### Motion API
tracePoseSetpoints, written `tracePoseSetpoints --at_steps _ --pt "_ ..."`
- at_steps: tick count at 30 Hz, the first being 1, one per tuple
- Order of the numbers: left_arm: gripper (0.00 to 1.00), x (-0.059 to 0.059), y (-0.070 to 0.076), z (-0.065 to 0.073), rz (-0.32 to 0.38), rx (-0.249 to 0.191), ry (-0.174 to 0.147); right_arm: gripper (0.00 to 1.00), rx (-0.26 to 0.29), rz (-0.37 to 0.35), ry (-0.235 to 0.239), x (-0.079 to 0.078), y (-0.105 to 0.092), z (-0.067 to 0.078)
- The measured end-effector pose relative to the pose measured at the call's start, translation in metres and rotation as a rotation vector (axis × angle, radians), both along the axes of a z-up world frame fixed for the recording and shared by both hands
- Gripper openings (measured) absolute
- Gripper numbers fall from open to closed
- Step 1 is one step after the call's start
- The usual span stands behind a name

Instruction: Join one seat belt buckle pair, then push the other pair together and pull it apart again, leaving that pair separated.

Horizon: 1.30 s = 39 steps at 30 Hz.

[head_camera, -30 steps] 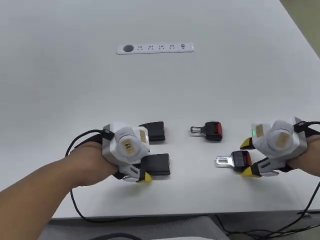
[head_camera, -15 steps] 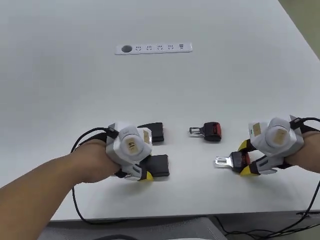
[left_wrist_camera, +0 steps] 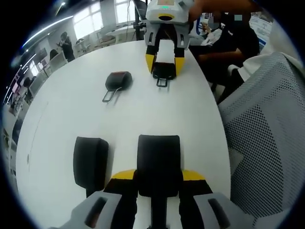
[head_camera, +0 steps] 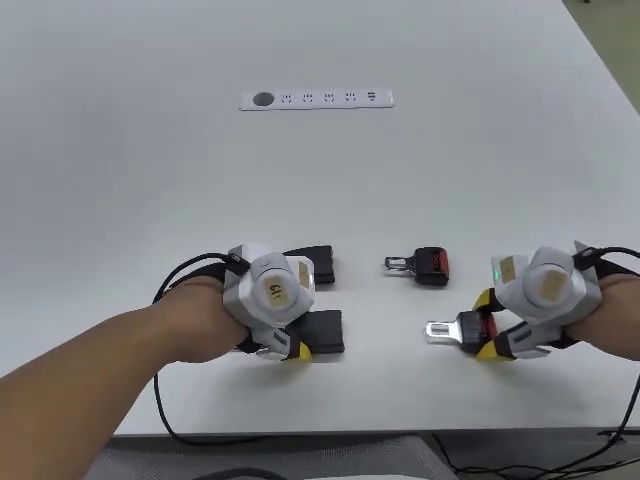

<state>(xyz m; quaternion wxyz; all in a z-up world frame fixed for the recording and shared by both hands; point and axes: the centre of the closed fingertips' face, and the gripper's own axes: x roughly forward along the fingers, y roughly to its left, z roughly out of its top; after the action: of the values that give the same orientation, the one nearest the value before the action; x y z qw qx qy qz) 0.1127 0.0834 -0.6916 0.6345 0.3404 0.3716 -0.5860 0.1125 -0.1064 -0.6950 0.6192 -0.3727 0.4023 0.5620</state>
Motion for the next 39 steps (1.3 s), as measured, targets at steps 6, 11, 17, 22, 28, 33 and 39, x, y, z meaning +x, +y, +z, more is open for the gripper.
tracePoseSetpoints --at_steps 6,11,17,22,28,33,39 --pt "0.34 0.000 0.000 0.000 -0.002 -0.003 -0.001 0.33 0.024 -0.002 -0.008 0.002 0.027 0.000" --pt "0.34 0.000 -0.001 0.001 -0.002 0.003 -0.001 0.33 0.040 0.000 -0.013 -0.001 0.051 0.002" --pt "0.34 0.000 0.000 0.000 0.005 -0.002 0.001 0.33 0.046 0.012 -0.027 0.002 0.079 0.001" --pt "0.34 0.001 0.001 -0.001 0.005 0.000 0.002 0.33 0.047 0.027 -0.029 0.001 0.098 0.002" --pt "0.34 0.002 0.002 -0.002 0.008 0.004 0.001 0.33 0.033 0.039 -0.037 0.001 0.104 0.002" --pt "0.34 0.001 0.001 -0.001 0.007 0.010 0.001 0.33 0.040 0.052 -0.048 0.000 0.108 0.003" --pt "0.34 0.001 0.001 -0.001 0.004 0.011 0.000 0.32 0.067 0.052 -0.037 0.002 0.113 0.001"
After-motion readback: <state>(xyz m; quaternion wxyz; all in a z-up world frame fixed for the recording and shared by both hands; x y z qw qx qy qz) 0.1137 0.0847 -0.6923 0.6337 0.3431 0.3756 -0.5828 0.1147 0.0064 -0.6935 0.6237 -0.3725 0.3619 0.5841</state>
